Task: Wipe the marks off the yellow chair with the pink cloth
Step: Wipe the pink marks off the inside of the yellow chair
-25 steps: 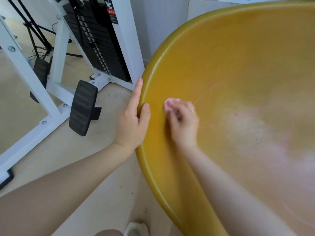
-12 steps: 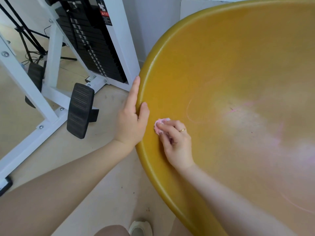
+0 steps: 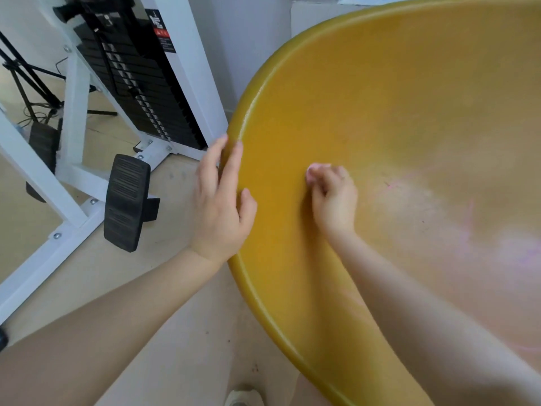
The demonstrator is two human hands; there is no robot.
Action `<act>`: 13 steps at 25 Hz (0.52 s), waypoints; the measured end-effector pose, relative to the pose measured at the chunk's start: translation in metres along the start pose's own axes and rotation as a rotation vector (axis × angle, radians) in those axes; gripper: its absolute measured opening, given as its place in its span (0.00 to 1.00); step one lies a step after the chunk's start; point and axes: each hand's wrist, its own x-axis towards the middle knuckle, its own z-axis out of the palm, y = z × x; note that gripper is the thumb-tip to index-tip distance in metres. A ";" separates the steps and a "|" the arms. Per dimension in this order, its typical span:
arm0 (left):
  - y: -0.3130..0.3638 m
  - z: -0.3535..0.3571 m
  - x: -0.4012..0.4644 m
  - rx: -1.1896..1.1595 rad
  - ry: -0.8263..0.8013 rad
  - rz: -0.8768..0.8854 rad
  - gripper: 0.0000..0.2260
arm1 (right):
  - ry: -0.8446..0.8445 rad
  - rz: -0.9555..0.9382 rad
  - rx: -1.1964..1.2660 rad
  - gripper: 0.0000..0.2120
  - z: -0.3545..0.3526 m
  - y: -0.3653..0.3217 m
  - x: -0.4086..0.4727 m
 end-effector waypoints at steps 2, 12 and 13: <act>0.003 0.003 0.001 0.212 -0.082 0.275 0.20 | -0.099 -0.155 0.015 0.09 -0.006 -0.003 -0.055; 0.010 0.006 -0.003 0.589 -0.476 0.478 0.20 | 0.013 0.101 -0.161 0.10 -0.014 0.038 0.025; 0.011 0.004 -0.005 0.609 -0.531 0.481 0.23 | 0.012 0.149 -0.157 0.10 -0.013 0.036 0.026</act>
